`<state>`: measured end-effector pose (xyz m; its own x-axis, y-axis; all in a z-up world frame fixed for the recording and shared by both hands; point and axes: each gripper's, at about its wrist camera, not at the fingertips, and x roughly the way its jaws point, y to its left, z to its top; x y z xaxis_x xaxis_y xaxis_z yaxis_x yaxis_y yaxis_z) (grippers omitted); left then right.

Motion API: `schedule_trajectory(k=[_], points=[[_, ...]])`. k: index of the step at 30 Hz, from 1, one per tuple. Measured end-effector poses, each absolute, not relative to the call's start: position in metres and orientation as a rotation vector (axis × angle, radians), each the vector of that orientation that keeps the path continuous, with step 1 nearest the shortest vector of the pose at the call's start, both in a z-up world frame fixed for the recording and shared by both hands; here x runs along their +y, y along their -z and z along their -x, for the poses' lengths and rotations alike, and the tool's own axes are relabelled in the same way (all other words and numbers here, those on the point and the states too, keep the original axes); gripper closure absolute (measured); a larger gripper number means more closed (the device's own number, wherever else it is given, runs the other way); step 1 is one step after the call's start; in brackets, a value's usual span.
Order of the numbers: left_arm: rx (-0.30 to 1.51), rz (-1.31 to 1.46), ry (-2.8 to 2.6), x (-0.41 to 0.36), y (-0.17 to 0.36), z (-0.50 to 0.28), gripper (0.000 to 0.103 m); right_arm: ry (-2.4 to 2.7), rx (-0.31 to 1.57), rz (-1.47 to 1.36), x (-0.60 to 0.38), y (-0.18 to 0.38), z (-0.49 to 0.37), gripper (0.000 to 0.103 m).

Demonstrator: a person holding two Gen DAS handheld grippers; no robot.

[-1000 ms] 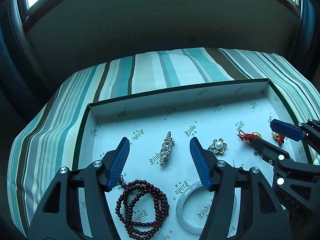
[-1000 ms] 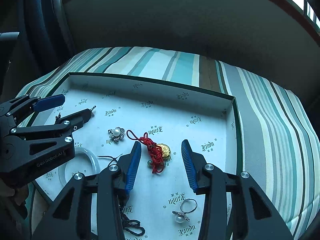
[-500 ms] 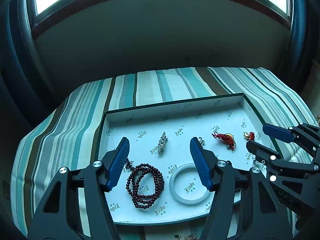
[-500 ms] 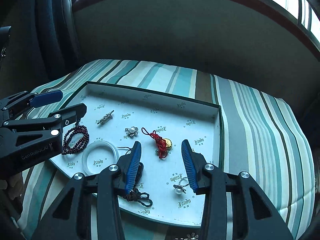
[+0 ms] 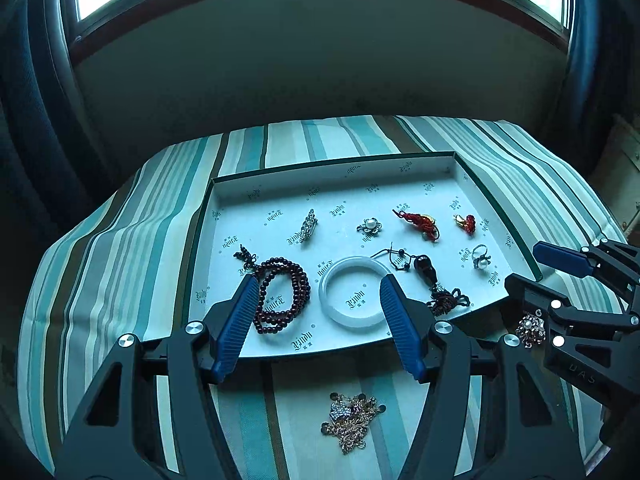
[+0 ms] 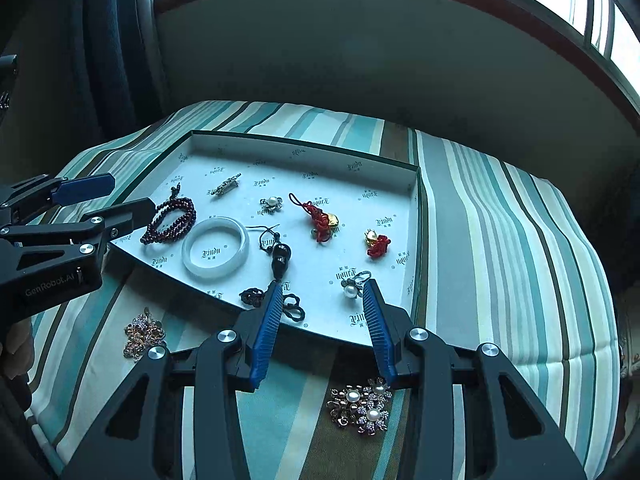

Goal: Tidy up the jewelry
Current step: 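Lift both open tools out of the tray over the remaining jewelry, then grasp the gold chain necklace with the left tool while the right tool grasps the pearl cluster brooch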

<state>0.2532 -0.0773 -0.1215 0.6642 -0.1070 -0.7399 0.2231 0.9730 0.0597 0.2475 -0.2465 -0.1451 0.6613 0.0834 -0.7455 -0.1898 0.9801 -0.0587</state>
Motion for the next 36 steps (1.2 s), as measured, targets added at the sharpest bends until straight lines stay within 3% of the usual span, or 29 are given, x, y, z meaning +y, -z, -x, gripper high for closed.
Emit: schedule_trajectory(k=[14, 36], points=[[0.919, -0.179, 0.177, -0.069, 0.159, -0.214, 0.040, -0.110, 0.960, 0.119, -0.271, 0.184, -0.208, 0.061], [0.951, -0.164, 0.170, -0.068, 0.170, -0.216, 0.040, -0.091, 0.978, 0.074, -0.282, 0.190, -0.219, 0.061]])
